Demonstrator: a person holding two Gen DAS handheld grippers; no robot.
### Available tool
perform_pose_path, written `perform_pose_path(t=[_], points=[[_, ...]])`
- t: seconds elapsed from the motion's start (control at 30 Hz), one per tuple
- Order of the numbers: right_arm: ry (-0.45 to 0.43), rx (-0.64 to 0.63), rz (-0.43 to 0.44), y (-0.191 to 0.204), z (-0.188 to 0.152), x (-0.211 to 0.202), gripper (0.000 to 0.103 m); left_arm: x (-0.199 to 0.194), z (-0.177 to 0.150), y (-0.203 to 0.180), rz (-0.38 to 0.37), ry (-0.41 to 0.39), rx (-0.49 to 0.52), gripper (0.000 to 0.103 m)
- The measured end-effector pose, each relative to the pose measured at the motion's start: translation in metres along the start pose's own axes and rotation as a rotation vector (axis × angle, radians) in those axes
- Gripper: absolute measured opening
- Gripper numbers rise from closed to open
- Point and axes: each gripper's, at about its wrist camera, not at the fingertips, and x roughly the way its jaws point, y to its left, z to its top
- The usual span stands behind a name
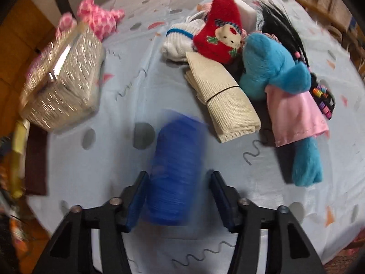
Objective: Organize soft objects
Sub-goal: 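Place the towel in the gold tray with left tool while right tool grasps tissue pack, then carry the blue tissue pack with the right tool into the gold tray and release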
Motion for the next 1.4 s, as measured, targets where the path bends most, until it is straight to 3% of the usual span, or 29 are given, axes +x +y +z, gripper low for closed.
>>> perform_pose_path(t=[0.07,0.1,0.27,0.47,0.7,0.73,0.77,0.9,1.07,1.4], points=[[-0.021,-0.052,-0.081,0.011,-0.003,0.001,0.029,-0.009,-0.002,0.0,0.008,-0.034,0.017,0.075],[-0.025,-0.054,-0.082,0.013,-0.003,0.001,0.025,-0.014,-0.003,0.0,0.01,-0.047,0.022,0.075],[-0.031,-0.05,-0.082,0.012,-0.002,0.001,0.025,-0.038,-0.015,0.001,-0.018,-0.092,0.014,0.085],[-0.022,0.026,-0.002,-0.014,0.002,-0.009,0.036,-0.053,-0.034,-0.005,-0.086,-0.084,0.018,0.085],[-0.072,0.045,-0.03,-0.019,0.004,-0.022,0.039,-0.071,-0.051,-0.018,-0.122,-0.1,0.061,0.086],[-0.083,0.043,-0.036,-0.02,0.003,-0.026,0.037,-0.074,-0.052,-0.02,-0.123,-0.104,0.067,0.086],[-0.098,0.032,-0.053,-0.018,0.003,-0.028,0.027,-0.076,-0.054,-0.021,-0.124,-0.108,0.072,0.086],[-0.099,-0.006,-0.101,-0.011,0.002,-0.037,0.024,-0.083,-0.061,-0.026,-0.108,-0.126,0.098,0.088],[-0.13,0.001,-0.076,0.007,0.027,-0.044,0.024,-0.087,-0.063,-0.032,-0.099,-0.13,0.118,0.093],[-0.229,0.012,-0.072,0.046,0.129,-0.052,0.024,-0.107,-0.059,-0.03,-0.065,-0.178,0.129,0.099]])
